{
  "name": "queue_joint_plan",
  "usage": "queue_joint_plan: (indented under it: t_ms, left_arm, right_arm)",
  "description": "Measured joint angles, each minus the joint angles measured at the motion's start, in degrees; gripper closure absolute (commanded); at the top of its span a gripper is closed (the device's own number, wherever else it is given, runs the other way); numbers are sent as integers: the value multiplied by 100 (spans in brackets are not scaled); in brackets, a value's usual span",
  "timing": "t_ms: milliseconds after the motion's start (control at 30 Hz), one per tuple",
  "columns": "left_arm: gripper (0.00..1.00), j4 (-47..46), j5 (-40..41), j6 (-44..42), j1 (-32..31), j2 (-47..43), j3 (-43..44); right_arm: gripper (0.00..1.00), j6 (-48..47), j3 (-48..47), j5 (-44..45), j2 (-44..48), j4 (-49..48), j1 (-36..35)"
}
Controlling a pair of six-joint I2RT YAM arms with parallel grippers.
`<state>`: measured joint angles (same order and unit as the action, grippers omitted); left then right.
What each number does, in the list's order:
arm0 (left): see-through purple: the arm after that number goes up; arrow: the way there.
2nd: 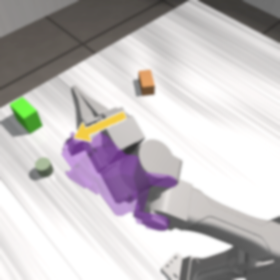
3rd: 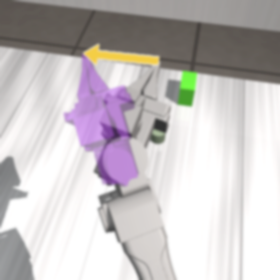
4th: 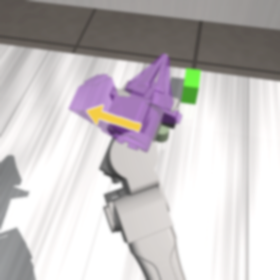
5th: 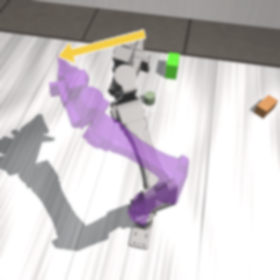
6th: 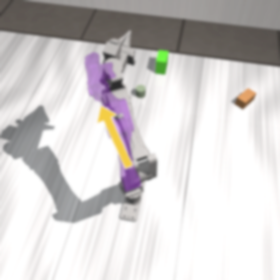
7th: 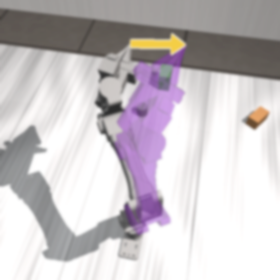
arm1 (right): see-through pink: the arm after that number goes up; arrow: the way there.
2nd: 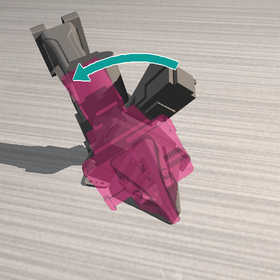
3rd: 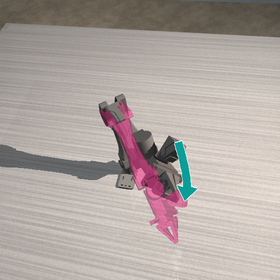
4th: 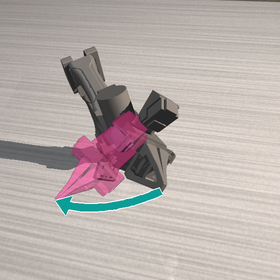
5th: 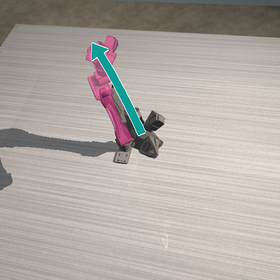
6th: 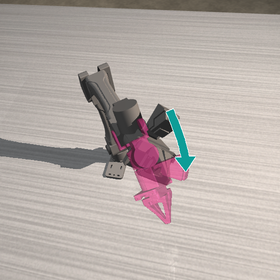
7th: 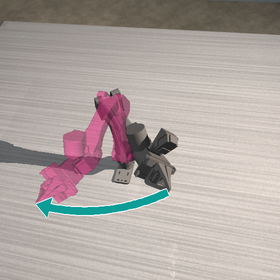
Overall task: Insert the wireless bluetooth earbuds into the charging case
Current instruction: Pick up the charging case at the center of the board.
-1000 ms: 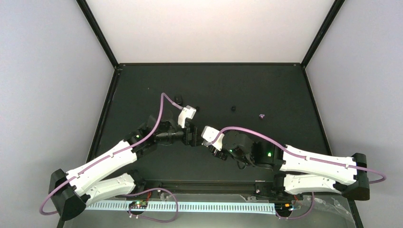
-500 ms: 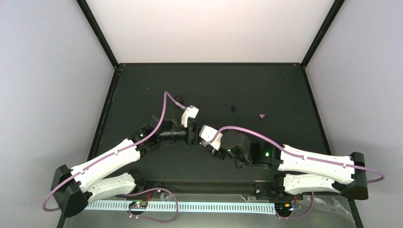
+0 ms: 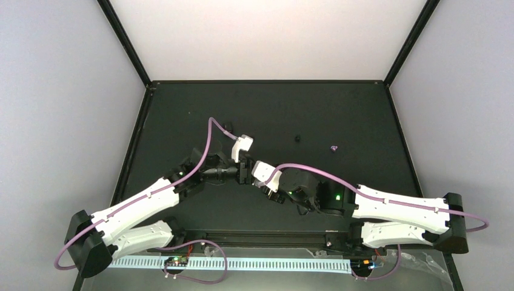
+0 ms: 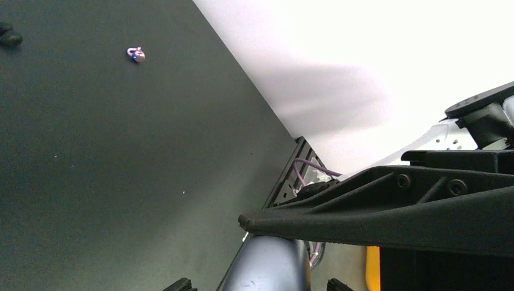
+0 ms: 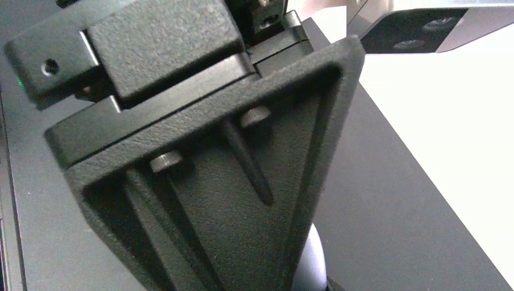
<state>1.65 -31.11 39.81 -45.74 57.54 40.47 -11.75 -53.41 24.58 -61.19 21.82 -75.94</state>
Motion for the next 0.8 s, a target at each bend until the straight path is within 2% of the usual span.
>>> queue_joint_plan:
  t_ms: [800]
  left_arm:
    - [35, -238, 181, 249, 46, -160, -210]
  right_arm:
    - [58, 13, 66, 402, -26, -225, -92]
